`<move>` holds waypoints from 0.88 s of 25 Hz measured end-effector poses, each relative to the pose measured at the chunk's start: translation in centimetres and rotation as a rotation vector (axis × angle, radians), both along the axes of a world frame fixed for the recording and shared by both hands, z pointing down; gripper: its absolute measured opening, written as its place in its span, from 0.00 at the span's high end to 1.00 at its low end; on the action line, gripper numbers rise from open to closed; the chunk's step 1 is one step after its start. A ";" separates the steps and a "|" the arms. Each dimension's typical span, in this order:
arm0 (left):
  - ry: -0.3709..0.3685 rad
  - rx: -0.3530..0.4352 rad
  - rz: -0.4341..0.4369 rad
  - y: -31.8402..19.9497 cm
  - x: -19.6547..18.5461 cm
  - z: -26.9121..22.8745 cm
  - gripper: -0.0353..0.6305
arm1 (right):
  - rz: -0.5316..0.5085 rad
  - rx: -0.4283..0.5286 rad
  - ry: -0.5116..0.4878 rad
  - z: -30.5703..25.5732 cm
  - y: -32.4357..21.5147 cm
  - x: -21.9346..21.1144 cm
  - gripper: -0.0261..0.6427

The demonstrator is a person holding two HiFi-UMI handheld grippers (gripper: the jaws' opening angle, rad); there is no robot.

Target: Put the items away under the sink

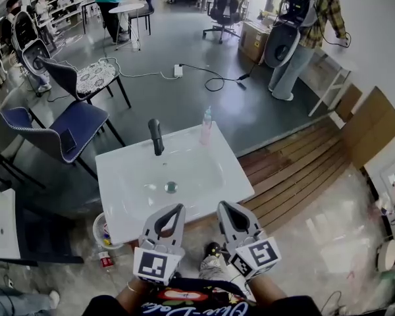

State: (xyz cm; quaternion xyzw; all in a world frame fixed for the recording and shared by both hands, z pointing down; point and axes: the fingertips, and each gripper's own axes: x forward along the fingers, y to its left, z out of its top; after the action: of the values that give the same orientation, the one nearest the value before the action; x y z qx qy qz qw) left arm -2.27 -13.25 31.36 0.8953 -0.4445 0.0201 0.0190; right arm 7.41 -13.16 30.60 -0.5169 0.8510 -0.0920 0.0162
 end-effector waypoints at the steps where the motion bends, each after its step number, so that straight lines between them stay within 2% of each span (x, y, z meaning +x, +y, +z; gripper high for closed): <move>1: -0.003 0.002 0.000 -0.3 0.1 -0.1 0.94 | -0.001 0.001 -0.002 -0.1 -0.3 0.2 0.95; 22: -0.021 0.001 -0.049 -4.3 3.7 -0.5 0.94 | -0.045 0.009 -0.027 -0.4 -5.0 3.8 0.95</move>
State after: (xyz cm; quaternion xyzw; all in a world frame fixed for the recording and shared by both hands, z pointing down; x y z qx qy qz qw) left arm 1.45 -17.56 30.82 0.8839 -0.4667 0.0288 0.0146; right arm 11.19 -18.15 30.21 -0.4963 0.8624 -0.0956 0.0280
